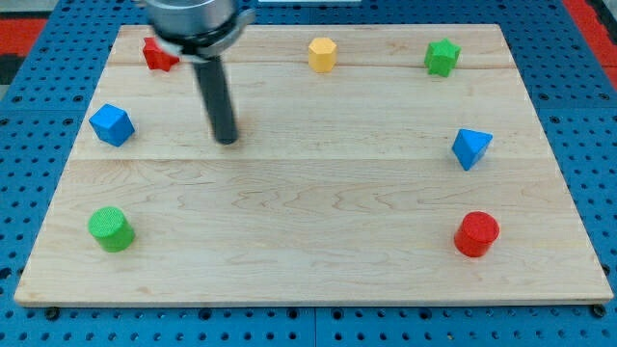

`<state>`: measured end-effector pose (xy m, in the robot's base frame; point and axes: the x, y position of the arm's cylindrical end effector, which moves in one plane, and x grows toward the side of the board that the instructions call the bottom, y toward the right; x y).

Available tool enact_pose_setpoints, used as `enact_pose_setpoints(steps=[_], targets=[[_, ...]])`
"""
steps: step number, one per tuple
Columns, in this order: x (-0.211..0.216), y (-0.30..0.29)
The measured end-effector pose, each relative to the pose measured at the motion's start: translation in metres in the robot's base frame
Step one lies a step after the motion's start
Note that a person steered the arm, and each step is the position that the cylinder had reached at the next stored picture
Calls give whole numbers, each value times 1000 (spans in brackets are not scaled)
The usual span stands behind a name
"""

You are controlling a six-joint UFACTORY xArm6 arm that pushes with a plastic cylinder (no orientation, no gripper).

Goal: Move the yellow heart diagonally bottom left to the yellow hexagon

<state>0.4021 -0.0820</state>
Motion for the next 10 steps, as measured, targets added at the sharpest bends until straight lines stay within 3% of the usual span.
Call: enact_pose_setpoints(steps=[1,2,3,4,5,6,8,10], targets=[[-24,20],[0,16],[-12,-67],[-59,-104],[-62,-69],[-32,-100],[-28,3],[-87,94]])
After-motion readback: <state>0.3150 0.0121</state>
